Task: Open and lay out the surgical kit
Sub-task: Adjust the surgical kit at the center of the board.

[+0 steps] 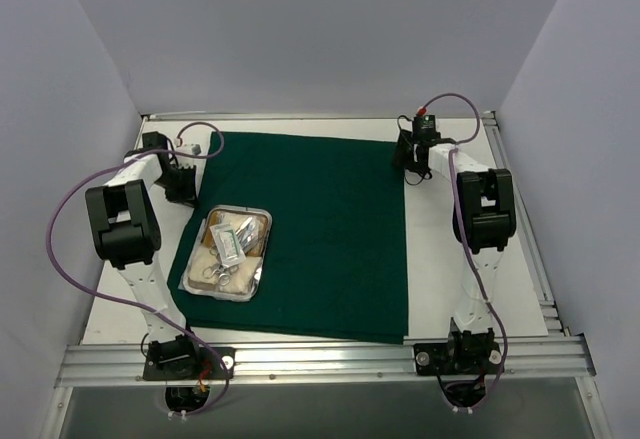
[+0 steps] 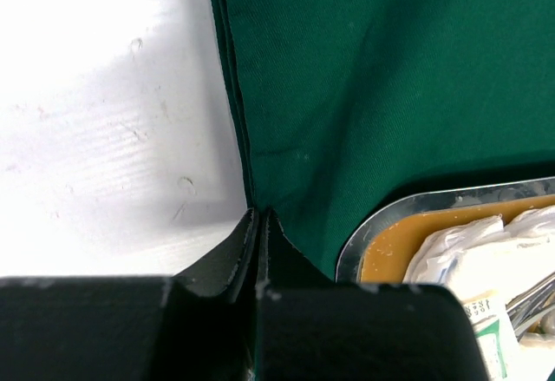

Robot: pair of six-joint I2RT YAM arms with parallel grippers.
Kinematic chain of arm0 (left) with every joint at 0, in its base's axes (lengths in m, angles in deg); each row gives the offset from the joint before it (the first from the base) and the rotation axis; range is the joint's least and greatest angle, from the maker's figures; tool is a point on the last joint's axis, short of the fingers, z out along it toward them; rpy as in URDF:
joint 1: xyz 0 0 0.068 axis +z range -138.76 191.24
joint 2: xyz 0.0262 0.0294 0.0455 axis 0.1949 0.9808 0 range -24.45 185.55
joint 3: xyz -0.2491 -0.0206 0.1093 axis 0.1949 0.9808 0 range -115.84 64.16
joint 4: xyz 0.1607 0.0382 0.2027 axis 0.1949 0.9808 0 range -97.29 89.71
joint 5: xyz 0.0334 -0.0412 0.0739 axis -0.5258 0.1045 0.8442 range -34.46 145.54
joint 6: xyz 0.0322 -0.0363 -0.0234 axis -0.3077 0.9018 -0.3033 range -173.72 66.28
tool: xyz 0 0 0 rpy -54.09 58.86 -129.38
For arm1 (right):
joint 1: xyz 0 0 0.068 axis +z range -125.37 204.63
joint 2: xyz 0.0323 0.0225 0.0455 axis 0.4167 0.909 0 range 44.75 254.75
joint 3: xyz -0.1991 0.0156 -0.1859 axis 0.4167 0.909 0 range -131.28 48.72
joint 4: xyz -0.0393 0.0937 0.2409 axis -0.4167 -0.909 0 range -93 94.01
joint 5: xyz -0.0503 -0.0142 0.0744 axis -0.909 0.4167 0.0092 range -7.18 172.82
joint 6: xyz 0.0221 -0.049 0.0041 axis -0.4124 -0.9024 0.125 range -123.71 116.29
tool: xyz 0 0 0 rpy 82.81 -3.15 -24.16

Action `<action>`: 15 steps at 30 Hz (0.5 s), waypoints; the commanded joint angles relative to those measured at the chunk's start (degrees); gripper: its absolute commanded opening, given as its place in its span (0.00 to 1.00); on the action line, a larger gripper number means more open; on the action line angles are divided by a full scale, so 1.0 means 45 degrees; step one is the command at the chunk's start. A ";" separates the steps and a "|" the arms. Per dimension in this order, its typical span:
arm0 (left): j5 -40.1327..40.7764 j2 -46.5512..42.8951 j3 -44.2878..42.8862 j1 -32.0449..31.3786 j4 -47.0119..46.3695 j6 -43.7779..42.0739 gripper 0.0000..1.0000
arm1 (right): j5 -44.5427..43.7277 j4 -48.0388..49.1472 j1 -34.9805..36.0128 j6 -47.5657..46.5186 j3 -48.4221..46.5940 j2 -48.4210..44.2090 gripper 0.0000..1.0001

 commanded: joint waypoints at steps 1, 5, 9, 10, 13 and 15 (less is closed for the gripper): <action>0.0095 -0.0853 0.0313 0.0200 -0.0154 -0.0097 0.04 | -0.0787 -0.0548 0.0131 -0.0271 -0.0002 -0.1742 0.51; -0.0022 -0.0893 0.0451 0.0239 -0.0310 -0.0117 0.04 | -0.0612 -0.0467 0.0131 -0.0154 0.0294 -0.1338 0.54; -0.0120 -0.0892 0.0333 0.0259 -0.0174 -0.0156 0.04 | -0.0358 -0.0820 0.0248 -0.0192 0.0039 -0.0048 0.56; -0.0159 -0.0931 0.0333 0.0278 -0.0193 -0.0175 0.04 | -0.0378 -0.0955 0.0306 -0.0193 -0.0058 0.0457 0.56; -0.0218 -0.1048 0.0470 0.0317 -0.0271 -0.0195 0.04 | -0.0280 -0.1442 0.0580 -0.0329 -0.0702 0.1414 0.54; -0.0237 -0.0932 0.0470 0.0317 -0.0252 -0.0215 0.04 | -0.0066 -0.1503 0.0717 -0.0427 -0.0956 0.1711 0.41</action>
